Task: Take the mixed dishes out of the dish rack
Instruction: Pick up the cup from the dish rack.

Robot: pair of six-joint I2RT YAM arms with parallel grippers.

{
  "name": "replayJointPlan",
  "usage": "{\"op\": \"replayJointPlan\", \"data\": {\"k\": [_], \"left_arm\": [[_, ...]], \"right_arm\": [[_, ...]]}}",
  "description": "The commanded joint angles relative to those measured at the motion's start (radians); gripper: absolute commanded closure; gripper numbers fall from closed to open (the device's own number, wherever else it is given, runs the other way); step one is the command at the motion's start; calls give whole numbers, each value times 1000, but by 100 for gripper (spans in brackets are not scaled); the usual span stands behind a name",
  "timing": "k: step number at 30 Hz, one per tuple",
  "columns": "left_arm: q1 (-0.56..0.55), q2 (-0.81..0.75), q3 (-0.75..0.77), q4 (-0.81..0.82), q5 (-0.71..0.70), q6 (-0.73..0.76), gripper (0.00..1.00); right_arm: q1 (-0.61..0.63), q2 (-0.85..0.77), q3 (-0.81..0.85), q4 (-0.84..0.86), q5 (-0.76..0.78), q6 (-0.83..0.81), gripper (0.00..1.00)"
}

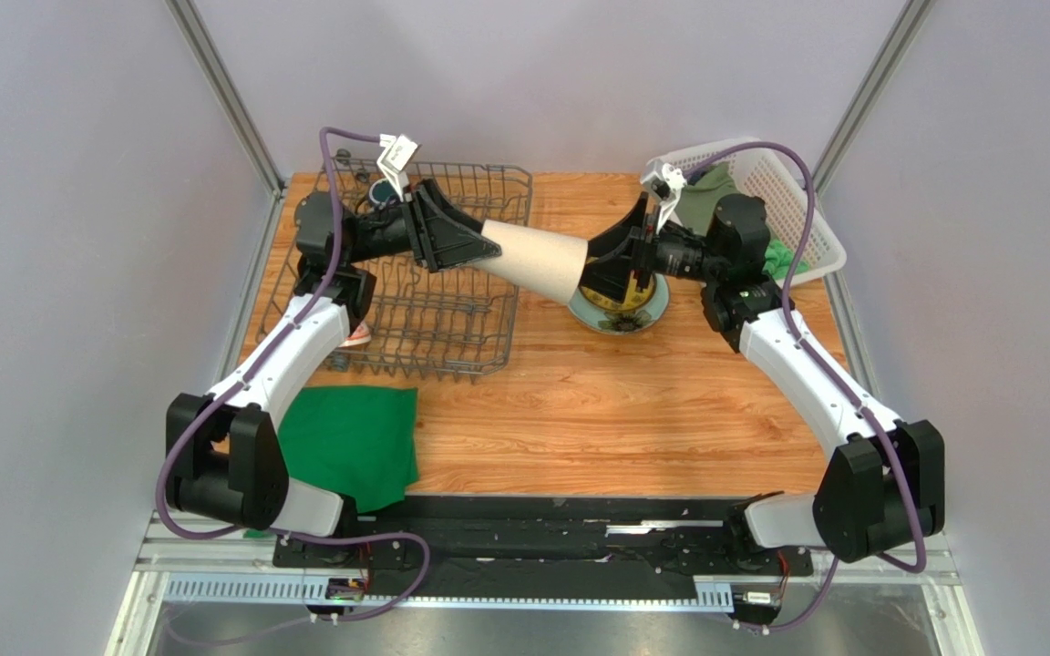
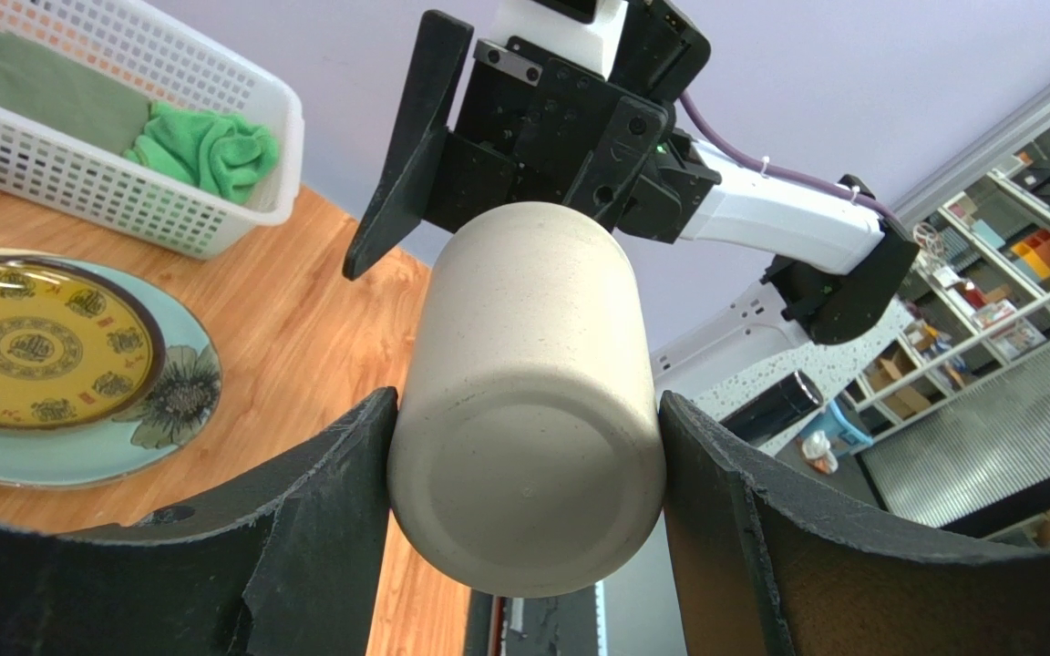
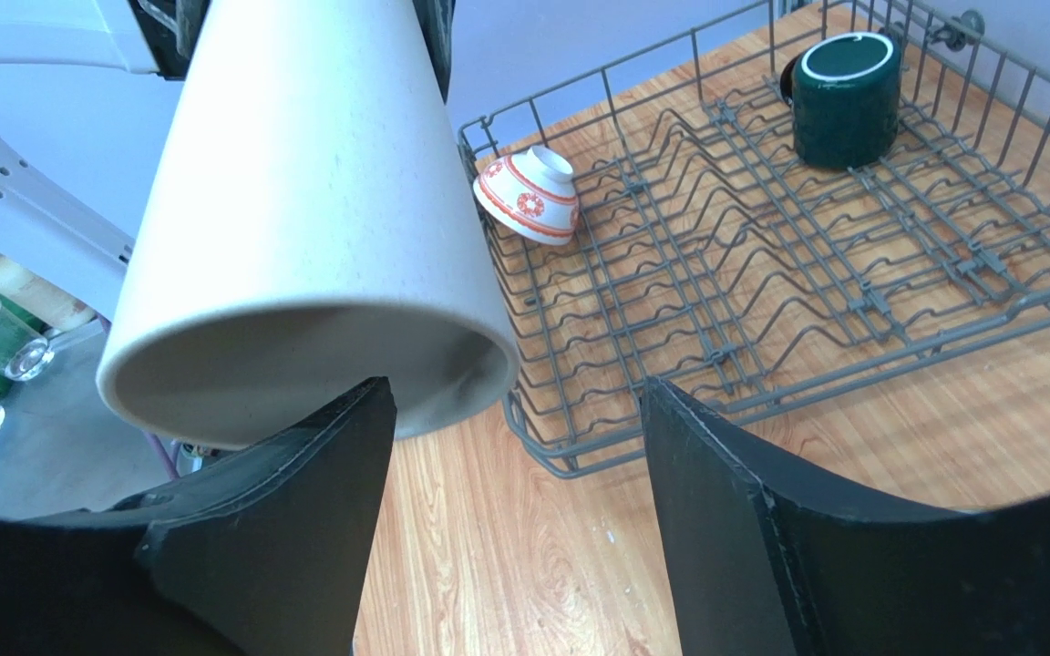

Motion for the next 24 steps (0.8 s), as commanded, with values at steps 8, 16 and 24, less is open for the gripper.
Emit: {"op": "replayJointPlan", "data": {"k": [8,16,24], "left_arm": [[7,31,-9,194,11,-111,100],[7,34,-19,183,11,-104,97],[7,34,-19,99,7,-43,82]], "right_arm": [[68,44,73,143,52,37,41],[97,68,91,155,52,53,74],[94,30,68,121,69,7,100]]}}
